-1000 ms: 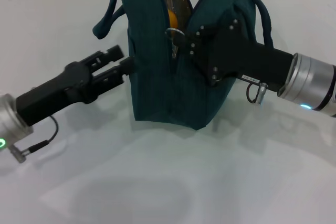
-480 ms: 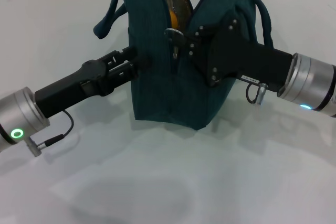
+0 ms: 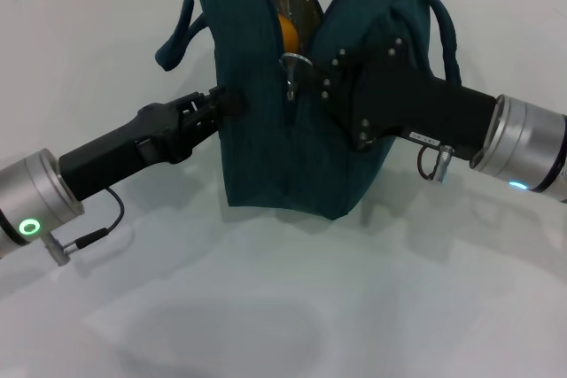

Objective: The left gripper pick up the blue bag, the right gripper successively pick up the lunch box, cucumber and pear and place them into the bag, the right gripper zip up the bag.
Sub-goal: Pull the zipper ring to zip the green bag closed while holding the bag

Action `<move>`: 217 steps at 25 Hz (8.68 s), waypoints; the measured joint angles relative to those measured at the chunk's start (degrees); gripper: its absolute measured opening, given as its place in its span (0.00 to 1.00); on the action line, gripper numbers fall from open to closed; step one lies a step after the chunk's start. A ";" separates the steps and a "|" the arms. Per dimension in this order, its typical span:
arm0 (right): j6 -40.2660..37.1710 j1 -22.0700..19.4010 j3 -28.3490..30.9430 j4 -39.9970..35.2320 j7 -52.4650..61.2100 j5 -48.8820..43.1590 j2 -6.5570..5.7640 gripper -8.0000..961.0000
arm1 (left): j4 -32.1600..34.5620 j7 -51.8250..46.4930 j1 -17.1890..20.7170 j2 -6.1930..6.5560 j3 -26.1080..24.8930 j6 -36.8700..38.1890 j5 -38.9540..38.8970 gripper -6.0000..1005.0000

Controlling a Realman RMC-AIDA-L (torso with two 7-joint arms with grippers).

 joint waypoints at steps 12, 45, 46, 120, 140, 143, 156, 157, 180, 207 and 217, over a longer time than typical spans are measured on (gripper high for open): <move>-0.06 -0.73 -0.06 0.60 0.06 0.32 0.00 0.02 | -1.40 1.32 0.15 0.01 0.66 0.25 -0.02 0.23; 0.15 -0.18 0.56 0.59 -0.15 1.28 0.00 0.02 | -2.19 1.92 -0.72 0.03 1.77 0.82 -0.88 0.40; 0.14 -0.19 0.56 0.60 -0.19 1.28 0.00 0.02 | -2.19 1.84 -0.73 0.03 1.76 0.83 -0.83 0.43; 0.71 1.48 -2.96 0.62 0.02 1.82 0.00 0.02 | -3.45 4.17 0.21 0.03 4.38 -1.06 -5.64 0.73; 0.64 0.90 -3.70 0.35 0.02 1.80 0.01 0.02 | -3.60 6.03 0.32 -0.08 5.16 -5.31 -6.07 0.64; 0.65 1.02 -3.70 0.36 0.02 1.80 0.00 0.02 | -3.60 6.01 0.23 -0.08 5.20 -6.45 -6.11 0.63; 0.80 1.23 -3.42 0.65 0.02 1.80 0.00 0.02 | -3.60 7.80 0.25 -0.08 4.98 -6.46 -6.48 0.41; 0.84 1.24 -3.35 0.65 0.02 1.80 0.00 0.02 | -3.60 7.79 0.23 -0.08 4.97 -6.45 -6.48 0.37; 1.46 3.60 -1.98 0.12 -0.34 3.30 0.00 0.02 | -3.24 7.99 0.31 0.01 5.27 -6.26 -6.00 0.08; 5.27 5.34 2.29 0.35 -0.76 3.44 0.00 0.02 | -3.06 10.98 3.45 0.51 6.97 -4.83 -3.02 0.07; 5.24 4.77 4.07 0.41 -1.34 3.38 0.00 0.02 | 0.30 10.97 6.30 0.93 6.73 -3.34 -2.66 0.07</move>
